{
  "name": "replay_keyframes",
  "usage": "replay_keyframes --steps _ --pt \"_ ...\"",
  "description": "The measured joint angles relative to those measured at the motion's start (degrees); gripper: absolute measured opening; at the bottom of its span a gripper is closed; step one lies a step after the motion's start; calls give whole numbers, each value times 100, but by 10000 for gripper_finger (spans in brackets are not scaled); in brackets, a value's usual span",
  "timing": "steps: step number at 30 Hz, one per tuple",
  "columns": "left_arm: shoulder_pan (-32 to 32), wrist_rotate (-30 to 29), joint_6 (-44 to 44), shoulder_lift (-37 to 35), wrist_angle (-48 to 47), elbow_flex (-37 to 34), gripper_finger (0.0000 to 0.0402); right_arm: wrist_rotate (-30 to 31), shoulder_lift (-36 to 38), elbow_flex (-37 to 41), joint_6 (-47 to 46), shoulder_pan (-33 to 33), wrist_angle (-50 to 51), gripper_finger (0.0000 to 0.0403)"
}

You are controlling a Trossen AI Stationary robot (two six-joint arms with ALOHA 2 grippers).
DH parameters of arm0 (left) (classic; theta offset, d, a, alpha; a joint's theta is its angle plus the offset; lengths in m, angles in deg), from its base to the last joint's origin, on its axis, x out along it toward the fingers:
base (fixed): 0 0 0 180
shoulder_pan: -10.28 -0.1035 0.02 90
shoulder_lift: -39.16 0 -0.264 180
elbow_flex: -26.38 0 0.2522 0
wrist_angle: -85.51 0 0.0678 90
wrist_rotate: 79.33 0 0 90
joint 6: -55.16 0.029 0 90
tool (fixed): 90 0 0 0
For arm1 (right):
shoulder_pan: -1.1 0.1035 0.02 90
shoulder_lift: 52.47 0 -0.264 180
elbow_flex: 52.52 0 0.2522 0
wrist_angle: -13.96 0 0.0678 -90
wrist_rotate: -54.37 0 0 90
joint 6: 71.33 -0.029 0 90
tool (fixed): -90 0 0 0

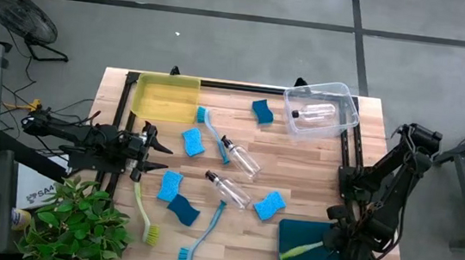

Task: Pick & Place Kitchen Sink Supplies
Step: Put the yellow dish brush into the blue bin, then put the blue sponge into the yellow bin

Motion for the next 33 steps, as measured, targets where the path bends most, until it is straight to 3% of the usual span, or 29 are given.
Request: replay_keyframes --steps 11,18,33 --pt "1 0 2 0 0 -1 216 7 78 -2 -803 -47 51 165" --pt "0 0 0 -2 0 -2 216 174 574 -2 -868 -396 76 166" --pt "0 0 1 -2 0 0 216 2310 949 -11 1294 -1599 -338 151"
